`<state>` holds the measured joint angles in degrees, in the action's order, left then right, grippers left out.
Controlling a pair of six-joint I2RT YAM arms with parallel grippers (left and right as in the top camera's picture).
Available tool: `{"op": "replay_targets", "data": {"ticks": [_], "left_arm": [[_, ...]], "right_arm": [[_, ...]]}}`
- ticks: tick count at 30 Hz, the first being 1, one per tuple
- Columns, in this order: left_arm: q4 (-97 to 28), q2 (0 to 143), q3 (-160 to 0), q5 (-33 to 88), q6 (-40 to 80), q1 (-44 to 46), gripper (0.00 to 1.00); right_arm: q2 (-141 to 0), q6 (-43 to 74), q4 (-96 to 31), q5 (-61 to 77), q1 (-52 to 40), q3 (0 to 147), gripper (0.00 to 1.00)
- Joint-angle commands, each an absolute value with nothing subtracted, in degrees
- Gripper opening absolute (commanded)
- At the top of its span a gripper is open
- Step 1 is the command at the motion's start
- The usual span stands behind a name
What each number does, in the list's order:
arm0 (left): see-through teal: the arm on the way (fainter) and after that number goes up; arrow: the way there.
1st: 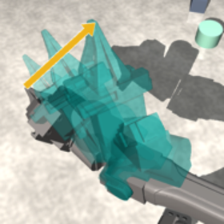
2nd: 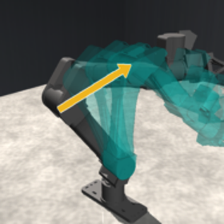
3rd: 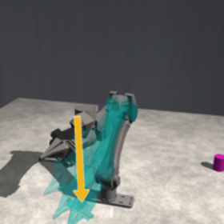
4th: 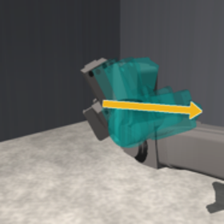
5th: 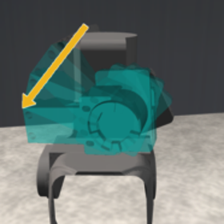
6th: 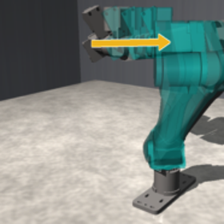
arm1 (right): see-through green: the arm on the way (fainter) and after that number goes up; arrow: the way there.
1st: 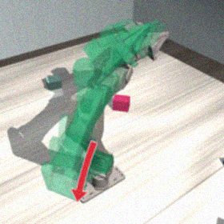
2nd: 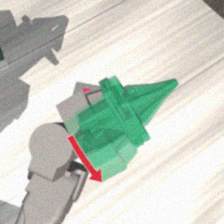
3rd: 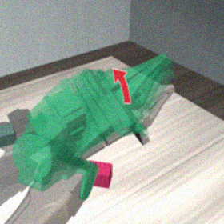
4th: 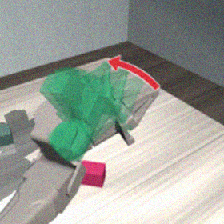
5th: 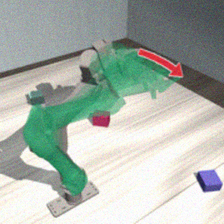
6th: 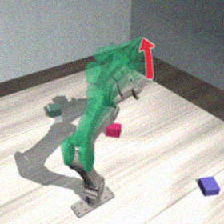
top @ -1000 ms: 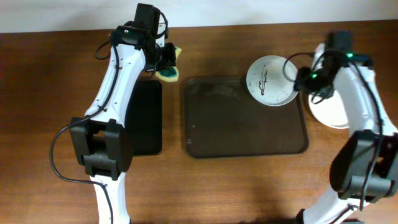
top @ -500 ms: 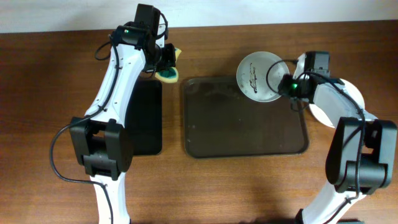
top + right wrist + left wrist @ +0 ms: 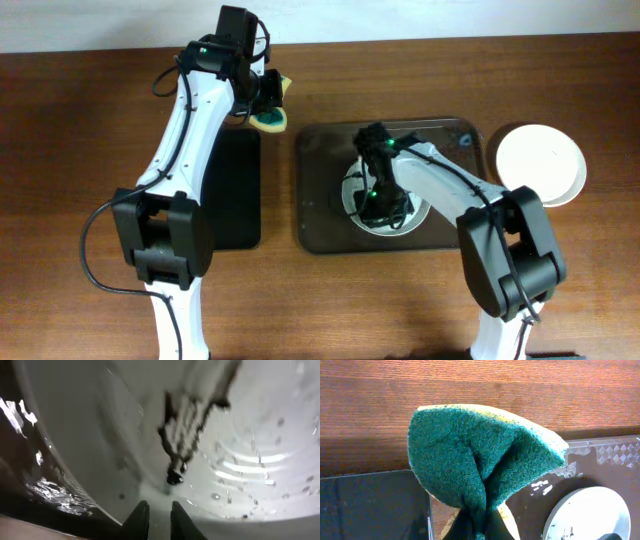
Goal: Clean dirty plates on tray and stack at the side
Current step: 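Grasp the last stained plate with right gripper and pull it onto tray, then scrub the last plate with the sponge in the left gripper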
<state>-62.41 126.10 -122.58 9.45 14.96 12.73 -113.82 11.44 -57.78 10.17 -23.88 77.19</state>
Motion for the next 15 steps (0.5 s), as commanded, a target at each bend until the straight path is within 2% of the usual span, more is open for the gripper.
{"op": "replay_targets", "data": {"ticks": [1,2,3,5,8,9,10,11,13,15], "left_arm": [[-62.35,125.75,-123.79,9.26,15.38,13.52,0.00],[-62.41,125.75,-123.79,9.23,15.35,14.22,0.00],[-62.46,125.75,-123.79,9.26,15.35,15.92,0.00],[-62.17,125.78,-123.28,9.37,15.33,18.17,0.00],[-58.72,125.86,-118.76,17.45,15.33,21.50,0.00],[-57.71,125.89,-117.27,18.94,15.33,21.56,0.00],[-57.65,125.89,-117.25,18.94,15.31,22.00,0.00],[-57.69,125.91,-116.77,18.90,15.31,23.05,0.00],[-56.99,125.93,-111.92,16.14,16.36,25.30,0.00],[-49.67,126.04,-103.98,10.92,18.94,29.76,0.00]], "right_arm": [[-110.28,10.72,-63.11,8.08,-15.68,87.92,0.29],[-110.19,7.57,-63.75,7.22,-9.67,89.38,0.43],[-110.32,1.13,-63.61,7.27,-1.85,87.53,0.52],[-110.37,-4.34,-59.90,14.11,4.14,81.97,0.49],[-110.63,-4.03,-45.69,26.48,4.84,69.28,0.45],[-111.26,-4.03,-42.57,28.03,4.84,66.92,0.39],[-111.37,-3.46,-41.45,28.53,4.84,66.57,0.26],[-111.37,0.10,-40.16,28.49,4.84,66.41,0.04],[-111.37,6.46,-38.48,28.45,4.78,66.41,0.04],[-111.37,8.05,-37.63,27.70,2.37,66.43,0.04]]}}
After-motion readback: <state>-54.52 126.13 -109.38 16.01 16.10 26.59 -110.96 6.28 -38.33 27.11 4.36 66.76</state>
